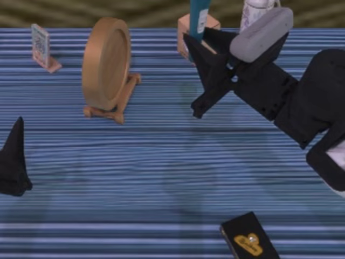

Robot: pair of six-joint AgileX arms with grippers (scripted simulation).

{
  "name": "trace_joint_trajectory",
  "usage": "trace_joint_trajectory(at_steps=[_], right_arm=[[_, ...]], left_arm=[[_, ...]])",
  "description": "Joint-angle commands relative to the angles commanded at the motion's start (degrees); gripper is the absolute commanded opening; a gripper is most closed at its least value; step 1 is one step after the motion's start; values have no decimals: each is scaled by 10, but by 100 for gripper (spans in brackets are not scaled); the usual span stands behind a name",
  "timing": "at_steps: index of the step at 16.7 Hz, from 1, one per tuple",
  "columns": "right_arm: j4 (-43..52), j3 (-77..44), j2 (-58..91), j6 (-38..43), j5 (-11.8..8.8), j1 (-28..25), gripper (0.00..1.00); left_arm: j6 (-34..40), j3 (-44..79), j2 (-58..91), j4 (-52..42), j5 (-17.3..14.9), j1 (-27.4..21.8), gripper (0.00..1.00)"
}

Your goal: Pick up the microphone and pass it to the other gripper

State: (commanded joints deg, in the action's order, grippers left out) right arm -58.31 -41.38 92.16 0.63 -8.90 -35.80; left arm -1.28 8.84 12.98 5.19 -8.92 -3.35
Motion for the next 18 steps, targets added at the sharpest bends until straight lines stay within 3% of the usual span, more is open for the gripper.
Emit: trace_joint_trajectory(at_steps=[11, 15, 18], right_arm=[[0, 0, 0, 0, 0, 0, 0], [0, 0, 0, 0, 0, 0, 0], [0, 0, 0, 0, 0, 0, 0]], left_arm=[[-39, 271, 470, 156, -284, -109, 100], [-49, 334, 568, 194, -347, -133, 100], [-52, 348, 589, 202, -361, -138, 100]])
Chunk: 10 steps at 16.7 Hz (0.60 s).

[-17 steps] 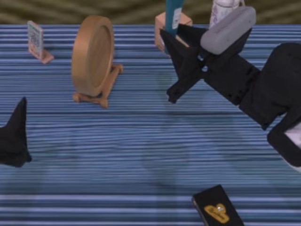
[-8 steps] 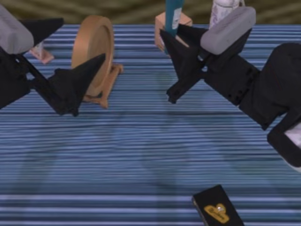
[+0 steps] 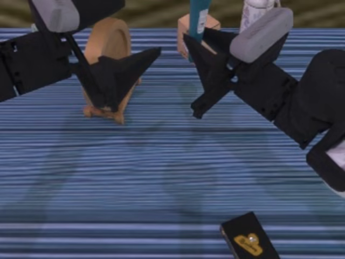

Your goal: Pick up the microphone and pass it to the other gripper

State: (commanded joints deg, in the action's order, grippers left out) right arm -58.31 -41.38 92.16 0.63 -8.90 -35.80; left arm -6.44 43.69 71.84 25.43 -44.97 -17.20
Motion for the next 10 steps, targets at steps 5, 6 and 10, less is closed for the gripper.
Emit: trace_joint_trajectory(at_steps=[5, 6, 10], right_arm=[[0, 0, 0, 0, 0, 0, 0], [0, 0, 0, 0, 0, 0, 0], [0, 0, 0, 0, 0, 0, 0]], left_arm=[[1, 5, 7, 1, 6, -4, 100], [1, 16, 20, 5, 13, -12, 100], [3, 80, 102, 25, 64, -65, 100]])
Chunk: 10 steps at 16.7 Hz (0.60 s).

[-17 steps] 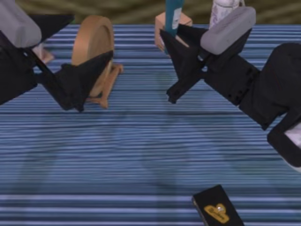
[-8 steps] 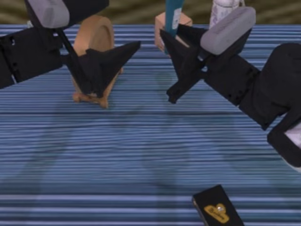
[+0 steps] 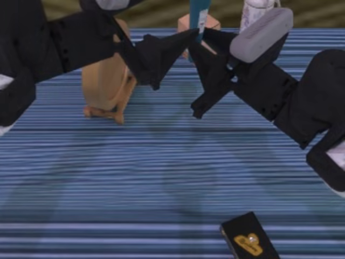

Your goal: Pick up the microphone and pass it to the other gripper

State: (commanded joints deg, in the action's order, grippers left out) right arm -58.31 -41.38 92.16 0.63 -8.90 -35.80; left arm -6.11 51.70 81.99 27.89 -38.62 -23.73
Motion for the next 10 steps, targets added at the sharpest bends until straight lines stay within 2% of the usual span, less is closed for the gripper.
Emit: trace_joint_trajectory(at_steps=[3, 5, 9, 10], right_arm=[[0, 0, 0, 0, 0, 0, 0], [0, 0, 0, 0, 0, 0, 0], [0, 0, 0, 0, 0, 0, 0], [0, 0, 0, 0, 0, 0, 0]], left_arm=[[2, 47, 59, 14, 40, -41, 100], [3, 64, 80, 19, 55, -56, 100], [3, 66, 82, 19, 56, -58, 100], [3, 66, 82, 19, 56, -58, 92]])
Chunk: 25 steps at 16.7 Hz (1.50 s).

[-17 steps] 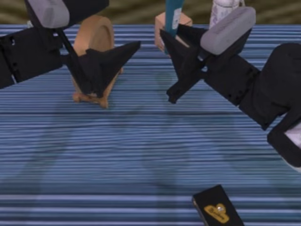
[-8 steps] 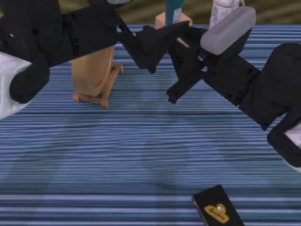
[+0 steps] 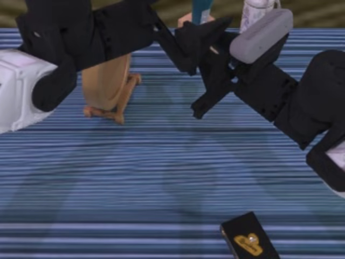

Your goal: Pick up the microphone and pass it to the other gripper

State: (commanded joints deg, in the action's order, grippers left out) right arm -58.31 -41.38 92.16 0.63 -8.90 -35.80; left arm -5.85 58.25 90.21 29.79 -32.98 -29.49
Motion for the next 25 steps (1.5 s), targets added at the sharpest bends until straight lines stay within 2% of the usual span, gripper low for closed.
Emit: trace_joint_trajectory(at_steps=[12, 21, 25], right_arm=[[0, 0, 0, 0, 0, 0, 0], [0, 0, 0, 0, 0, 0, 0], [0, 0, 0, 0, 0, 0, 30]], left_arm=[[0, 0, 0, 0, 0, 0, 2], [0, 0, 0, 0, 0, 0, 0], [0, 0, 0, 0, 0, 0, 0]])
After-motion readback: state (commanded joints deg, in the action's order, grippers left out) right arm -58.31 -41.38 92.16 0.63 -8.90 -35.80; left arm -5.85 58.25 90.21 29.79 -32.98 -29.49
